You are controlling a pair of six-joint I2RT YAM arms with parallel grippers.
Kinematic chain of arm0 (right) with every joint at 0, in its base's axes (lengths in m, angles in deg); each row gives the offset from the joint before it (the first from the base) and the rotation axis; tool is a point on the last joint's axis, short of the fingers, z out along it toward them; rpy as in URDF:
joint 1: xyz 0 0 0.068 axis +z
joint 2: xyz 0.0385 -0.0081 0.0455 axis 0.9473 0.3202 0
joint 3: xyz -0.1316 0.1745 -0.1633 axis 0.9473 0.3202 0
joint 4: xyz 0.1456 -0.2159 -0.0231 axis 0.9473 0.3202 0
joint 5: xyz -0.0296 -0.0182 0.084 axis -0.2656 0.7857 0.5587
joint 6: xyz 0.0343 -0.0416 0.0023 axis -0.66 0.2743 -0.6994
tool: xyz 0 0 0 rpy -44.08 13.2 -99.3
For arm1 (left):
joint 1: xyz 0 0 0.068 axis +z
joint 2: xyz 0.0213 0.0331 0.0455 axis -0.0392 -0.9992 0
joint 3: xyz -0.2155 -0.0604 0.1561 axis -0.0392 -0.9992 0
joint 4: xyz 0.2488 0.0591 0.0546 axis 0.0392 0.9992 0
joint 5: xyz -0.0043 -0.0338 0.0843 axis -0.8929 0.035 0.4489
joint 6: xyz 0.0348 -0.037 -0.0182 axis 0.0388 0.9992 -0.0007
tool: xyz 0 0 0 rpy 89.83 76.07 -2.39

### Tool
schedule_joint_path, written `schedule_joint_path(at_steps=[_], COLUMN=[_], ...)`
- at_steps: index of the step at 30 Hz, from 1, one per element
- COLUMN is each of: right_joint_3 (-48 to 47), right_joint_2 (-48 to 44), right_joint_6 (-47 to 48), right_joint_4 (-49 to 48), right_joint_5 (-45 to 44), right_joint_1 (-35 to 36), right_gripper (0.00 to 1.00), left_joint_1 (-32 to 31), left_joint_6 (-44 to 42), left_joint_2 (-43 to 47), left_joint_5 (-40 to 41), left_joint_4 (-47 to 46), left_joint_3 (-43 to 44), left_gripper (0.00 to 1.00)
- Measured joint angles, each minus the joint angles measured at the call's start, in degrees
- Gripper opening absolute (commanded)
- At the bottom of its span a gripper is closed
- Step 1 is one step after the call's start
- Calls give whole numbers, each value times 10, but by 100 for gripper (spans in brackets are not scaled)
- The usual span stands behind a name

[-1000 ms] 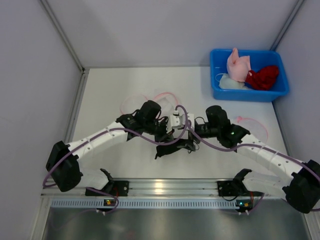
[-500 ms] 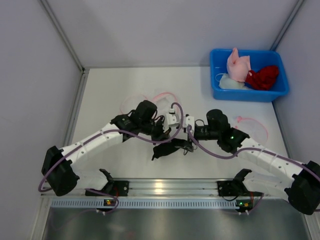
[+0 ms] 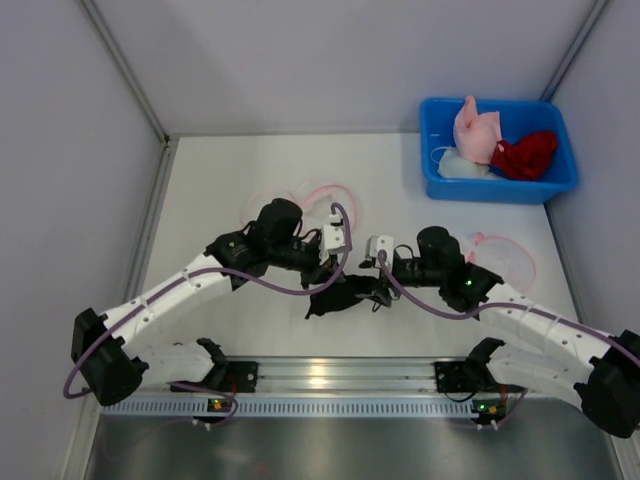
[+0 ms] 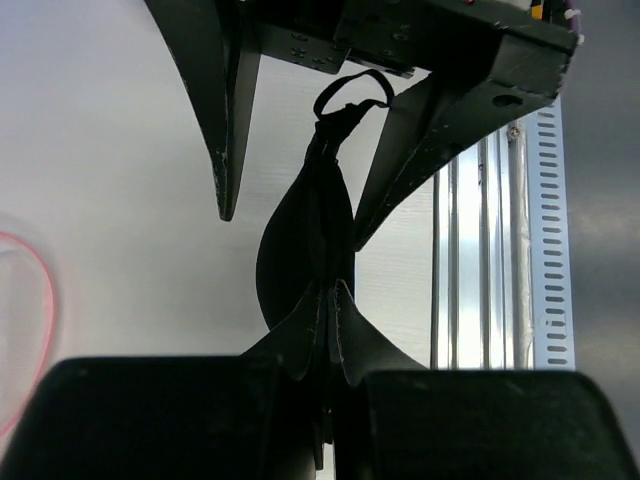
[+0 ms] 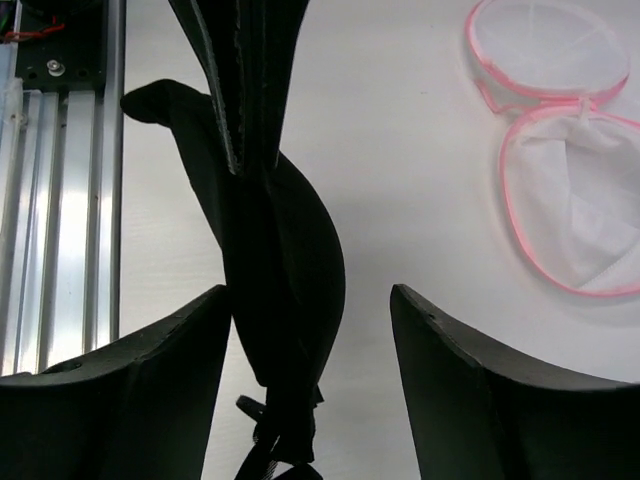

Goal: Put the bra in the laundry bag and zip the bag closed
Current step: Adjust the bra.

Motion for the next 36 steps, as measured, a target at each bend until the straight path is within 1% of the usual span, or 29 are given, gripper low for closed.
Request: schedule_joint_path(at_steps=[1,3,4,5,6,8,9,10,11,12,14,19,22,25,28,29,30,31,32,33,35,36], right_joint_3=[0,-2,-2,-2,-4,-13,-17,-21,-27,-30,-39,-58,-66,-78,-90,-93,-96,-99,-101,-105,-119,-130], right_joint_2=[4,17,22,27,31,37,37,37,37,37,37,37,37,38,40,42,45,48,53,61,80,91], right_joint_6=[1,4,5,7,8,7,7,7,5,4,-5,-38,-58,-75,-86,-89,-92,-94,-96,-96,-103,-110], right_joint_4=[0,1,1,2,5,14,18,21,25,28,35,49,54,56,55,55,56,58,58,59,64,65], right_joint_5=[0,1,2,2,3,5,5,5,4,3,-1,-6,-7,-7,-5,-5,-4,-4,-4,-3,-5,-6], right_joint_1=[0,0,0,0,0,0,0,0,0,0,0,0,0,0,0,0,0,0,0,0,0,-1], right_gripper=[50,35,18,7,0,0,0,0,0,0,0,0,0,0,0,0,0,0,1,18,36,61], left_joint_1=[0,0,0,0,0,0,0,0,0,0,0,0,-1,-1,-1,-1,-1,-1,-1,0,7,15], left_joint_6=[0,2,3,6,8,16,23,33,39,52,70,112,130,141,150,150,156,158,159,162,172,181], left_joint_2=[0,0,0,0,0,0,0,1,2,4,7,16,19,17,8,3,1,-3,-5,-7,-8,-8], left_joint_5=[-3,-7,-7,-7,-7,-7,-6,-4,-2,1,8,34,57,80,96,101,104,110,112,113,112,107], left_joint_4=[0,0,0,0,0,0,-1,-2,-2,-2,-1,-2,-2,-2,-3,-3,-3,-3,-3,-3,-1,-2], left_joint_3=[0,0,0,0,0,0,0,0,0,0,0,-2,-14,-25,-26,-26,-26,-26,-26,-26,-26,-26], left_gripper=[0,0,0,0,11,32,46,63,68,71,86,88,86,79,56,38,27,12,0,0,0,0])
